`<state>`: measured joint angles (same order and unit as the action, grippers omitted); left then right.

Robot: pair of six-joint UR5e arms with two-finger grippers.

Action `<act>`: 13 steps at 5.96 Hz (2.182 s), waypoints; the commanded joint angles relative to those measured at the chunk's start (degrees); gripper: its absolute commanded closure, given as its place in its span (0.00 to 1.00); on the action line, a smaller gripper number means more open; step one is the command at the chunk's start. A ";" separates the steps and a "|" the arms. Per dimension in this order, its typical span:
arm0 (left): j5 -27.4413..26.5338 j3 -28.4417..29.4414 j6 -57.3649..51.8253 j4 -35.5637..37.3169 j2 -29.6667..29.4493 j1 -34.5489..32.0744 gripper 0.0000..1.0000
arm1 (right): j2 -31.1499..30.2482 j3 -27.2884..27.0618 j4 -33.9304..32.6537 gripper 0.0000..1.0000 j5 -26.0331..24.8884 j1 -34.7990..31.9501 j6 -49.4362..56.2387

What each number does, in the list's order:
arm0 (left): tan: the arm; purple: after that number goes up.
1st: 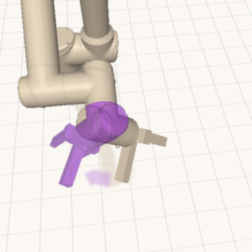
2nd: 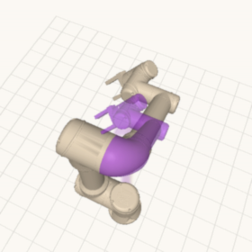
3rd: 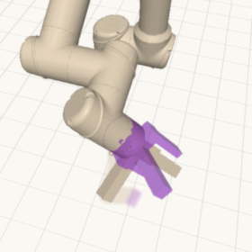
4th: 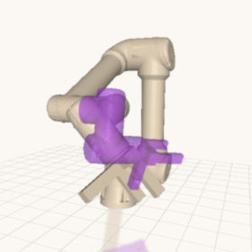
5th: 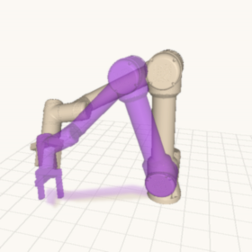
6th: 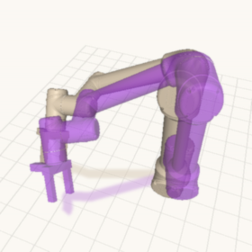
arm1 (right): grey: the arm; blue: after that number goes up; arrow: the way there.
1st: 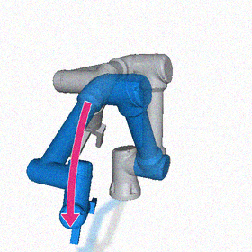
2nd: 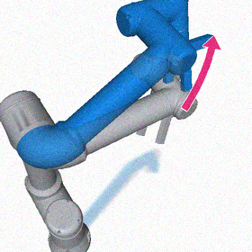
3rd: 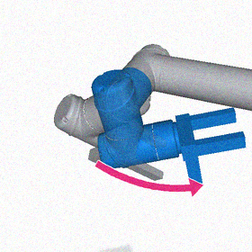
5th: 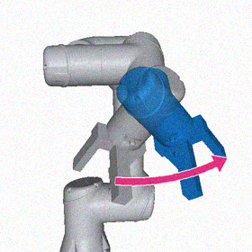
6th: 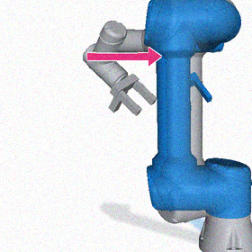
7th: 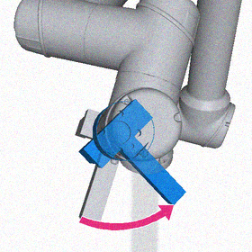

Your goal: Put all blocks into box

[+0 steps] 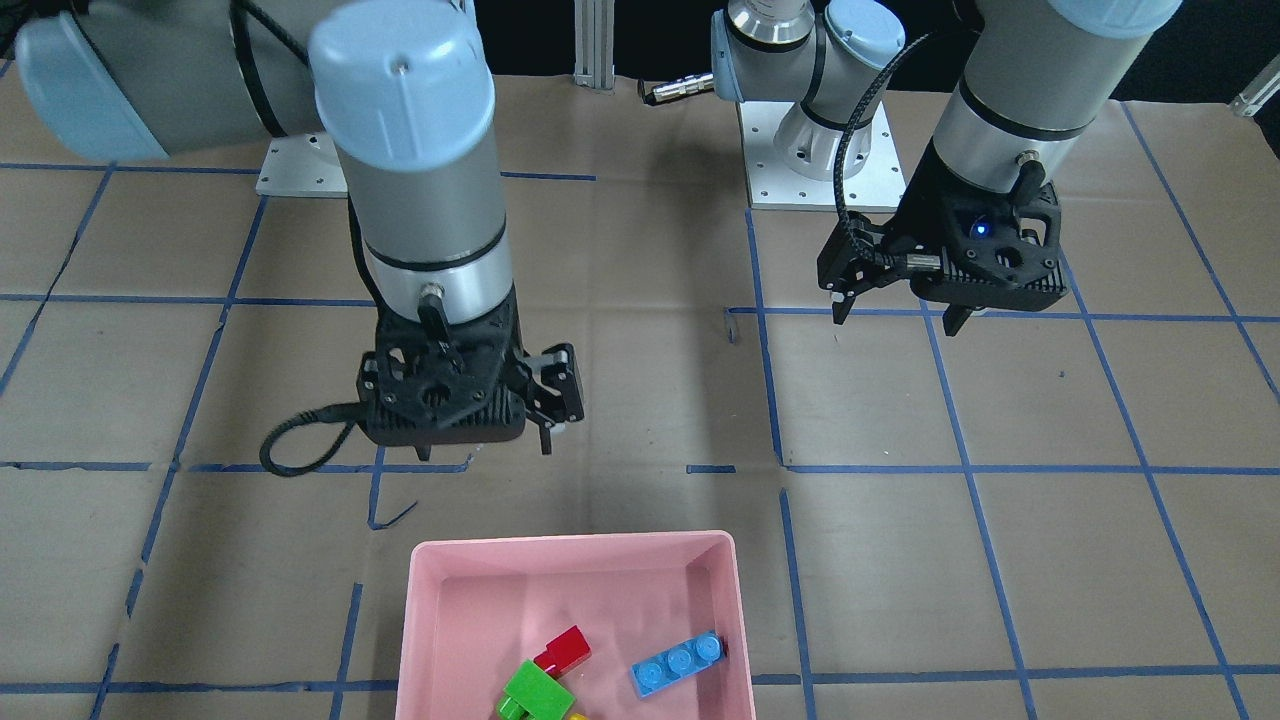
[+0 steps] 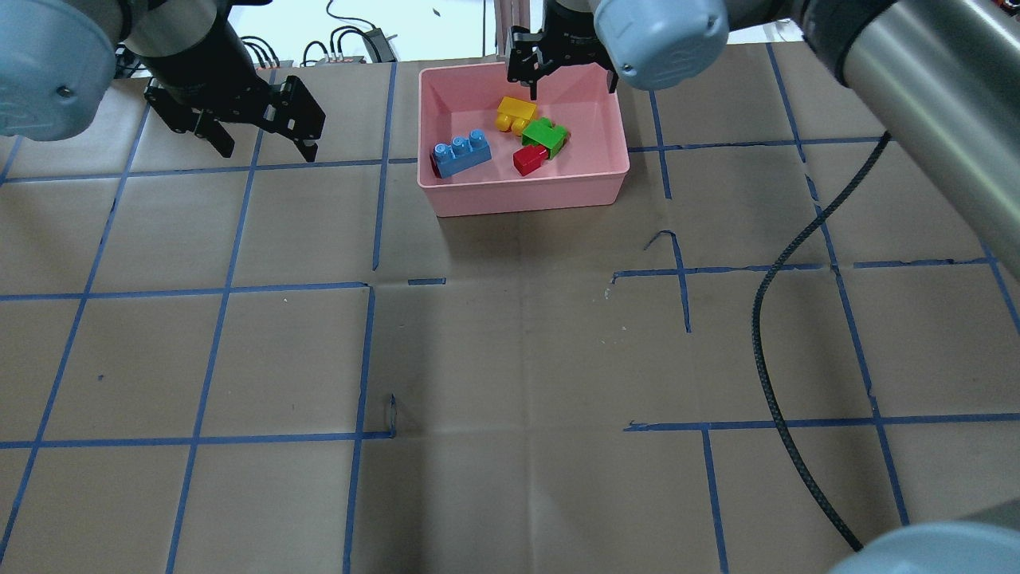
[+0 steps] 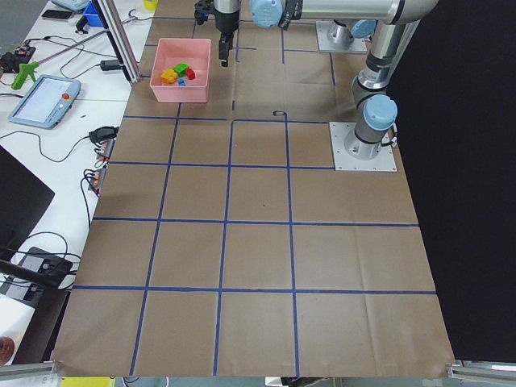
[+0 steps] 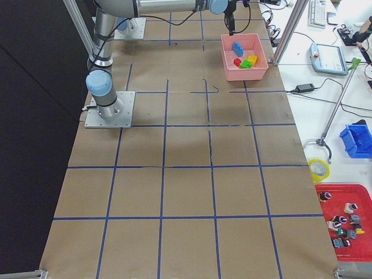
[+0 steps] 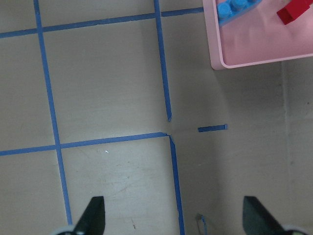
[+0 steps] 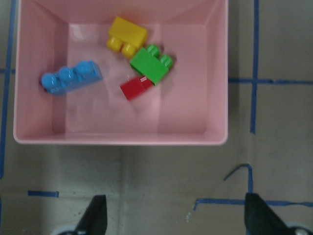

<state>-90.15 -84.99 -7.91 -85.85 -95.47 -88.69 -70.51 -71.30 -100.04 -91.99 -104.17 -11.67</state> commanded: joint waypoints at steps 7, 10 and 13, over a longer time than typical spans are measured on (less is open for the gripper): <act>-0.11 0.35 0.70 -2.20 0.02 -0.08 0.00 | -29.52 -29.87 5.21 0.00 1.62 9.24 2.44; -0.11 0.52 0.70 -2.39 0.02 0.01 0.00 | -29.69 -29.69 4.08 0.00 1.73 9.24 2.52; -0.11 0.44 0.61 -2.30 0.02 0.01 0.00 | -29.25 -27.58 3.98 0.00 1.73 9.51 2.61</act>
<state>-90.26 -84.54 -7.27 -88.18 -95.45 -88.68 -99.84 -99.33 -96.09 -90.26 -94.66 -9.06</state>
